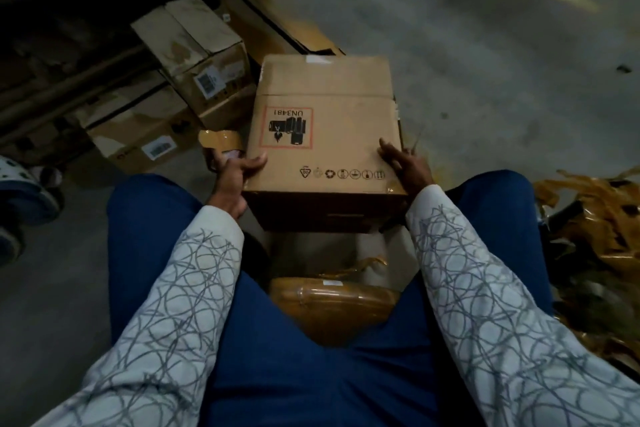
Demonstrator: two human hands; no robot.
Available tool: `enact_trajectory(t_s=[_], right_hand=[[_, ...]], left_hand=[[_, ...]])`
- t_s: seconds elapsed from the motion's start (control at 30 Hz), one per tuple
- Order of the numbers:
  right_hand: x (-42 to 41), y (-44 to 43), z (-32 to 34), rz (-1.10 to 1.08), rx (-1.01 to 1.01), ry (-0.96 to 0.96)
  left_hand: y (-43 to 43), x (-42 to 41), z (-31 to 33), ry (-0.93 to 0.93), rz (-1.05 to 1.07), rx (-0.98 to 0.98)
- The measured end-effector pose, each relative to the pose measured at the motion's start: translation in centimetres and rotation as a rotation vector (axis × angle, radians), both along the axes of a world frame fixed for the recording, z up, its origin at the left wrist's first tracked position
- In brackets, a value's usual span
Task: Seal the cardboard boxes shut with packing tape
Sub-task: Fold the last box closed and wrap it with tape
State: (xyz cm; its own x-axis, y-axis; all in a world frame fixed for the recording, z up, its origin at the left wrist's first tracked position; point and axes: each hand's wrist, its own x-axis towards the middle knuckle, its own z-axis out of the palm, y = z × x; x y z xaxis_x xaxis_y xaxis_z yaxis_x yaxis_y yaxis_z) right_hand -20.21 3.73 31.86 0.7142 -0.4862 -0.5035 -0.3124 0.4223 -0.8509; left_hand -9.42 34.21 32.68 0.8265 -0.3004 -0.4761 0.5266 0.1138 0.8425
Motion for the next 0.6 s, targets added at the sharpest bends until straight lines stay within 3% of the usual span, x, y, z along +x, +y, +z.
enact_trajectory(t_s=[0.17,0.23,0.37,0.47,0.53,0.6], right_hand=[[-0.7,-3.1,1.2,-0.293,0.208,-0.144],[-0.9,-3.6,2.1,-0.294,0.217,-0.130],[-1.4,-1.0,1.2,-0.178,0.168,0.043],[-0.8,-6.1,-10.3,-0.301,0.103,0.204],[-0.2,-7.4,-13.0,-0.303,0.159,0.142],[-0.7,-3.4,-7.5,-0.226,0.198,0.017]], left_hand=[[1.9,0.8,2.7,-0.102,0.243,-0.227],[1.3,0.9,3.0,-0.140,0.194,-0.175],[-1.1,-1.7,1.5,-0.044,0.109,-0.010],[-1.6,-2.7,0.3,-0.037,0.128,0.046],[-1.4,-2.1,0.1,-0.046,0.139,0.021],[-1.1,-1.4,0.3,-0.068,0.170,-0.001]])
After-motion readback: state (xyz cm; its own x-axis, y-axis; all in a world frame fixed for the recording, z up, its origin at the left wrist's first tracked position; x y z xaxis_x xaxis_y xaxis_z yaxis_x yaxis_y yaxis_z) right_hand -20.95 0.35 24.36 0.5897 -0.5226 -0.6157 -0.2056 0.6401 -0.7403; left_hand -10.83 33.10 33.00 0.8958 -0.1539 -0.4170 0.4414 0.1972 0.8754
